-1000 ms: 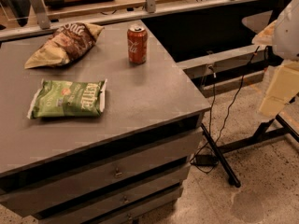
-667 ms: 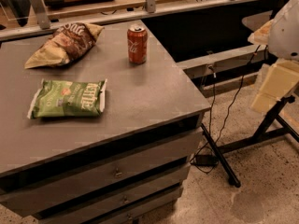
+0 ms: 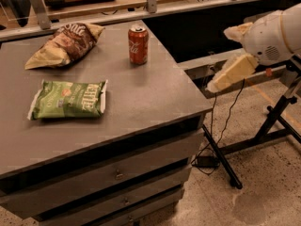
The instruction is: Knock coke can over
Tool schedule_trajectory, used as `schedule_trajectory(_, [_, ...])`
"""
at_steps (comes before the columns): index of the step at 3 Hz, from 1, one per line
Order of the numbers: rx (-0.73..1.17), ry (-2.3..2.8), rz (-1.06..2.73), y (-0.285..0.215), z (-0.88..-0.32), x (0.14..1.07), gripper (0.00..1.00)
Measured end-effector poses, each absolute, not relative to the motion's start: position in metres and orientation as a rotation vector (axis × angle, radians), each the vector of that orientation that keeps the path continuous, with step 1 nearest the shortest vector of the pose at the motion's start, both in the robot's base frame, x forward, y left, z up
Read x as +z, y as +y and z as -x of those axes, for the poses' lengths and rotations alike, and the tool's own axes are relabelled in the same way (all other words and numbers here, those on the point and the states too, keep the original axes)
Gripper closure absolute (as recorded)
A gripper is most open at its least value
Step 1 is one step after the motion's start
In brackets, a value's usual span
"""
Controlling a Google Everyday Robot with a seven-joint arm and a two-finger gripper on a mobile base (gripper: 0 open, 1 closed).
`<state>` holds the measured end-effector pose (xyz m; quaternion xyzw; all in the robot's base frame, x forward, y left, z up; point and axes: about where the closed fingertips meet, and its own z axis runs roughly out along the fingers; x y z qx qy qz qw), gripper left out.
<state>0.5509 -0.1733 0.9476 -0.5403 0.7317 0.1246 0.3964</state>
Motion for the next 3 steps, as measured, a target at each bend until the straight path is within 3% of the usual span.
schedule_trajectory(2, [0.548, 1.678, 1.152, -0.144, -0.613, 0.947, 0.0])
schedule_trajectory(3, [0.558, 1.658, 1.149, -0.138, -0.616, 0.94, 0.0])
